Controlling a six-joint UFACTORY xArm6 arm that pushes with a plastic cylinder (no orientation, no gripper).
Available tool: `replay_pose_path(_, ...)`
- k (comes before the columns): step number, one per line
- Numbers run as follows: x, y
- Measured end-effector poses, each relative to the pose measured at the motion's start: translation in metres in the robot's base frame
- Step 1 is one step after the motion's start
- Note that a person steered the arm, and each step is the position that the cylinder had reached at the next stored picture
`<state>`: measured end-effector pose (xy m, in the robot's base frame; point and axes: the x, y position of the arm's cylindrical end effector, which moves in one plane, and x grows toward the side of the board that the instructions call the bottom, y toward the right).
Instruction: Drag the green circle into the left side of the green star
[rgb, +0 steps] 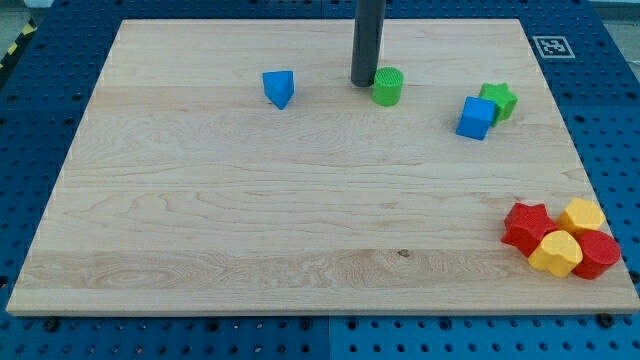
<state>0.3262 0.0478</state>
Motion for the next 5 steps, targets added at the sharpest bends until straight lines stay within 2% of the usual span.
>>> replay_pose_path(2,0.012,0.013)
replay_pose_path(5,0.041,0.114)
